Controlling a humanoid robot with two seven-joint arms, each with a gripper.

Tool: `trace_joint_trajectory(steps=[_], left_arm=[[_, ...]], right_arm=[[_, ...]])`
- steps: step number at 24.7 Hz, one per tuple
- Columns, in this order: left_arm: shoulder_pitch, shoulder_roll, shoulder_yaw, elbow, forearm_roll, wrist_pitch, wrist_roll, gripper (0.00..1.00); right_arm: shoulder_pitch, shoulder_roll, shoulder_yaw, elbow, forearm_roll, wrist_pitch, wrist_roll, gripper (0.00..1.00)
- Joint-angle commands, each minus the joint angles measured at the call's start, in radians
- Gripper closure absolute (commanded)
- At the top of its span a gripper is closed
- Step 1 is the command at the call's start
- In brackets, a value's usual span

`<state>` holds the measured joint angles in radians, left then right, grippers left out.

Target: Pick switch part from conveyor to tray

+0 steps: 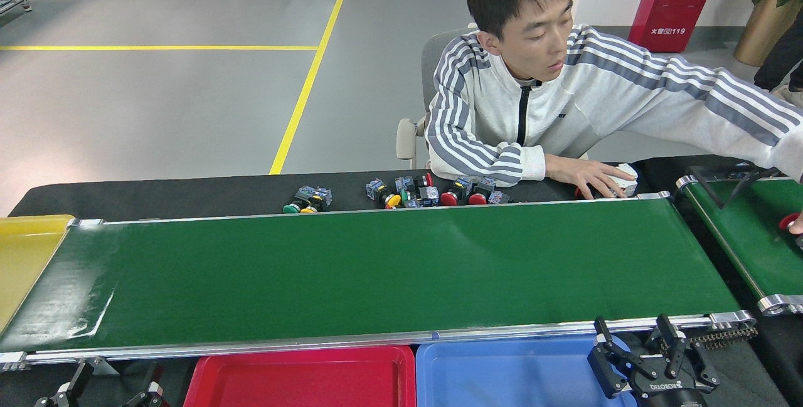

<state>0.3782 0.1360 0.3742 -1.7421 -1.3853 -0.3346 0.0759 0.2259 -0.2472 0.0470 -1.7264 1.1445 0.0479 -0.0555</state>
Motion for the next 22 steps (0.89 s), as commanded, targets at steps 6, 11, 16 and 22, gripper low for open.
trace_joint_trajectory(steps=[6,11,16,22], left_arm=[[-0.004,0.007,0.006,-0.002,0.000,-0.001,0.010,0.00],[-0.007,0.007,0.006,-0.002,0.000,-0.001,0.061,0.00],[-0.010,0.005,0.018,0.000,0.003,0.000,0.087,0.00],[-0.009,0.004,0.045,0.001,0.003,0.000,0.088,0.00]], right_arm=[[-0.022,-0.011,0.016,-0.007,0.003,-0.005,-0.003,0.00],[-0.022,-0.011,0.016,0.007,0.003,-0.005,-0.006,0.00],[-0.019,-0.009,0.017,0.010,0.003,-0.005,-0.007,0.00],[-0.022,-0.006,0.017,0.010,0.003,-0.003,-0.007,0.00]])
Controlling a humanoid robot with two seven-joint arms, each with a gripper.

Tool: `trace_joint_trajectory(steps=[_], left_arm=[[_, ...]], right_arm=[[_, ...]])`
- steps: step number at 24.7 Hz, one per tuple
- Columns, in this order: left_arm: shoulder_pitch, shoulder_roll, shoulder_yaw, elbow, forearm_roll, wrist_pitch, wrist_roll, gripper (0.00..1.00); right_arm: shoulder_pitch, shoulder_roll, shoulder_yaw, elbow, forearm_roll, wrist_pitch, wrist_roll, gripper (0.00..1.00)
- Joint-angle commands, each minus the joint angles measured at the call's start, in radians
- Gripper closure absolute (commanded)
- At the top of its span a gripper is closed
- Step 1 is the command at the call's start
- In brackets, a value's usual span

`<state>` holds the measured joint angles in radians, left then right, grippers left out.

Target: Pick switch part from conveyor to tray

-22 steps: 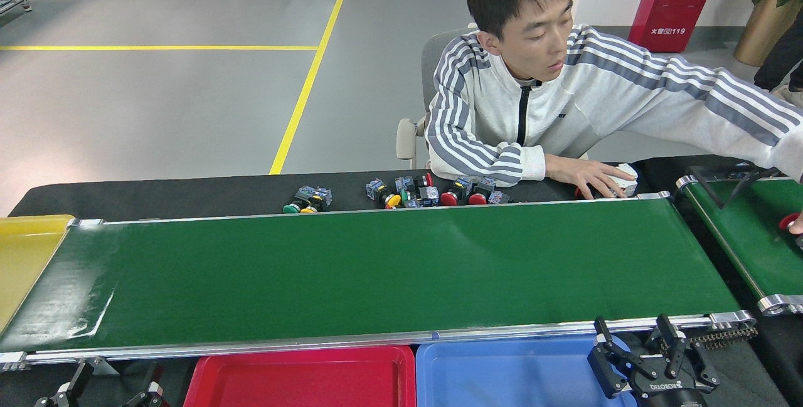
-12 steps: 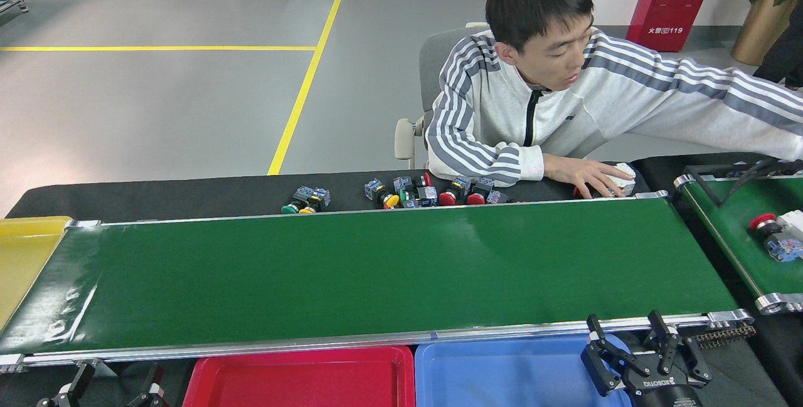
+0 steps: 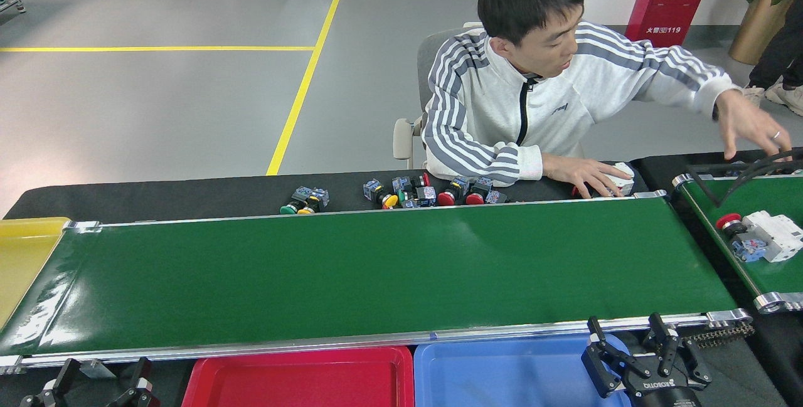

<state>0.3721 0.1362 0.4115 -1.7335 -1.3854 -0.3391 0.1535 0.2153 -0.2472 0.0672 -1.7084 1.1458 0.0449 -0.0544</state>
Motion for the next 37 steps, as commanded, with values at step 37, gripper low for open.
trace_joint_trajectory(steps=[37], left_arm=[[-0.015,0.013,0.009,-0.008,-0.001,0.003,0.011,0.00]], right_arm=[[-0.307,-0.012,0.023,0.323,0.000,0.007,0.153,0.00]])
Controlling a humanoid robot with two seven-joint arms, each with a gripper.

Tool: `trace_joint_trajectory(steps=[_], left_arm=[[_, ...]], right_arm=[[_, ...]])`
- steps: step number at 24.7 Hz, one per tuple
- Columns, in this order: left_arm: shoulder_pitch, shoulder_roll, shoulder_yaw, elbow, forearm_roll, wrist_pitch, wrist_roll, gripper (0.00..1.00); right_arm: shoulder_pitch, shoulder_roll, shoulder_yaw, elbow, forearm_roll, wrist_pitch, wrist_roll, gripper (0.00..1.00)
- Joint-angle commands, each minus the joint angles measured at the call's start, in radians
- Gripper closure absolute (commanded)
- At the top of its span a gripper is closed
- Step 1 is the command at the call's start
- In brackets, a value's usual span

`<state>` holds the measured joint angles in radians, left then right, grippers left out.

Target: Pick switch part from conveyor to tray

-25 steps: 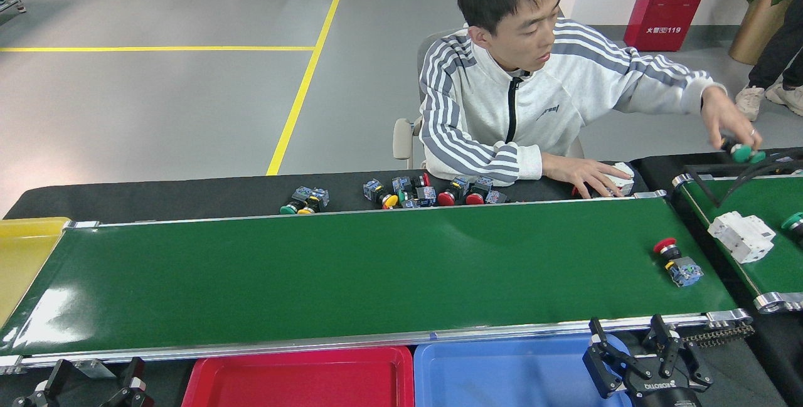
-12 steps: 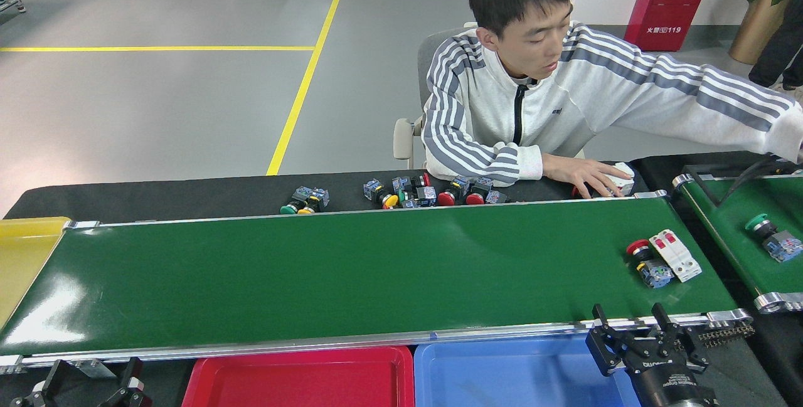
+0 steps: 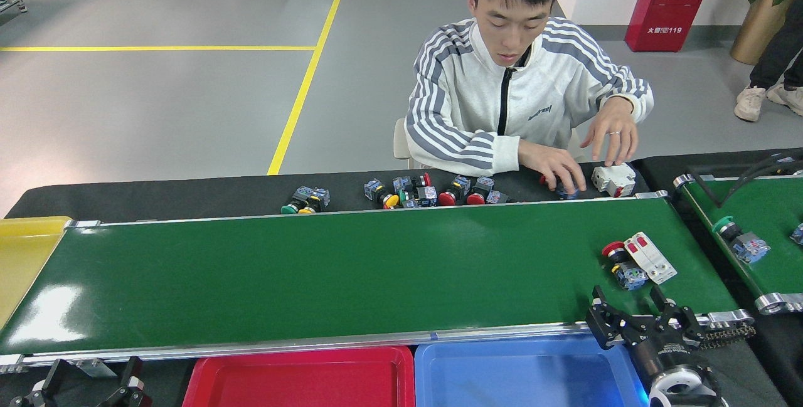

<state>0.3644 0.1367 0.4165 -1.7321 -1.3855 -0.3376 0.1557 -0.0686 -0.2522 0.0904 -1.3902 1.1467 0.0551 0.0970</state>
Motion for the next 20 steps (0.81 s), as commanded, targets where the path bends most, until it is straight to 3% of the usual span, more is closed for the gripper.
trace_joint_trajectory(steps=[1,7,17,20], left_arm=[[-0.010,0.012,0.004,-0.011,-0.001,0.002,0.008,0.00],[-0.024,0.012,-0.001,-0.009,-0.003,0.002,0.007,0.00],[-0.024,0.012,0.004,-0.007,-0.003,0.003,0.007,0.00],[-0.024,0.012,0.005,-0.007,-0.003,0.003,0.007,0.00]], right_arm=[[-0.039,-0.006,0.009,0.026,-0.002,-0.004,0.001,0.00],[-0.120,0.005,0.065,0.105,0.001,-0.001,-0.002,0.02],[-0.137,-0.004,0.123,0.100,-0.001,-0.038,-0.002,0.72],[-0.135,-0.001,0.123,0.091,-0.001,-0.090,-0.002,0.87]])
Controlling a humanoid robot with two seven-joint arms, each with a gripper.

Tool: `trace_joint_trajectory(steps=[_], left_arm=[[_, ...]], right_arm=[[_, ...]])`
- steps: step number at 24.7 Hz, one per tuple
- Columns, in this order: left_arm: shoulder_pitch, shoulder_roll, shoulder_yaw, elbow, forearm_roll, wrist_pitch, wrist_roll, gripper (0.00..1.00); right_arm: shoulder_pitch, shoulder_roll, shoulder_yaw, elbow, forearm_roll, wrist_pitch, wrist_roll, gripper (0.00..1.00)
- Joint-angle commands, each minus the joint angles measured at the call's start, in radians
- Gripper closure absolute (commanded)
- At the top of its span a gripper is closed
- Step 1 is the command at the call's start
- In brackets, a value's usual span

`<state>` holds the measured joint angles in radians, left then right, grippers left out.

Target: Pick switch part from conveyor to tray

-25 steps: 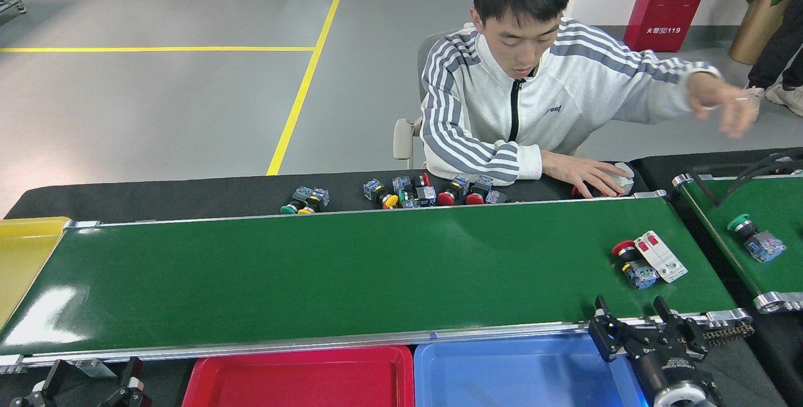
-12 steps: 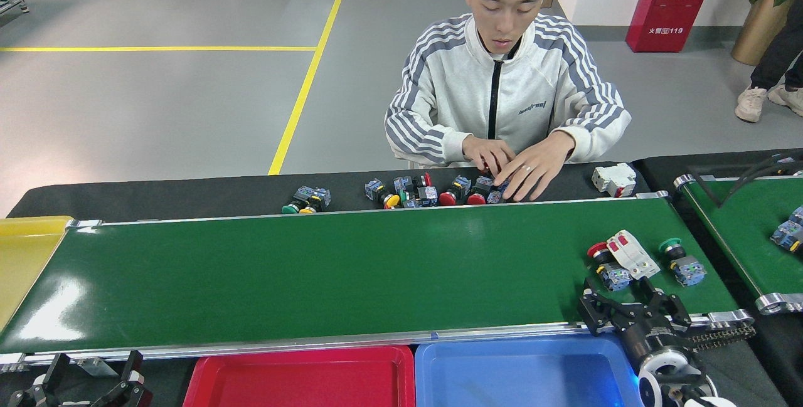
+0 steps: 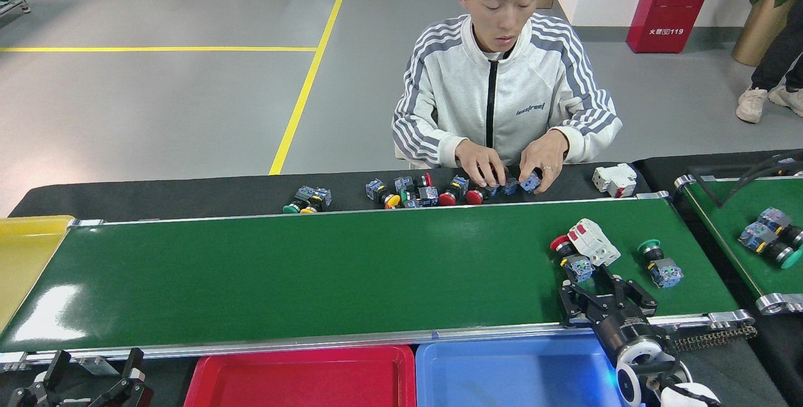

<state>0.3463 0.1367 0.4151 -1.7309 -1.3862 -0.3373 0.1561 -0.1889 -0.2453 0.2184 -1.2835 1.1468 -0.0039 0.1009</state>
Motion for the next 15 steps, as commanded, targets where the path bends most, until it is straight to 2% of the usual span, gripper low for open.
trace_joint_trajectory(steps=[1,4,8,13,15], left_arm=[[-0.006,0.012,0.008,-0.007,-0.002,0.003,0.007,0.00],[-0.006,0.012,0.008,-0.007,-0.002,0.004,0.007,0.00],[-0.006,0.012,0.008,-0.007,-0.002,0.004,0.007,0.00],[-0.006,0.012,0.008,-0.007,-0.002,0.004,0.007,0.00],[-0.006,0.012,0.007,-0.007,-0.002,0.003,0.007,0.00]], right_arm=[[-0.015,-0.006,-0.005,-0.022,-0.001,-0.048,-0.006,0.91],[-0.012,-0.008,-0.004,-0.046,-0.001,-0.087,-0.007,0.96],[-0.010,-0.003,0.010,-0.123,0.002,-0.160,-0.007,0.96],[-0.014,0.001,0.151,-0.237,0.005,-0.263,-0.007,0.96],[-0.017,0.032,0.219,-0.264,0.011,-0.298,-0.007,0.94]])
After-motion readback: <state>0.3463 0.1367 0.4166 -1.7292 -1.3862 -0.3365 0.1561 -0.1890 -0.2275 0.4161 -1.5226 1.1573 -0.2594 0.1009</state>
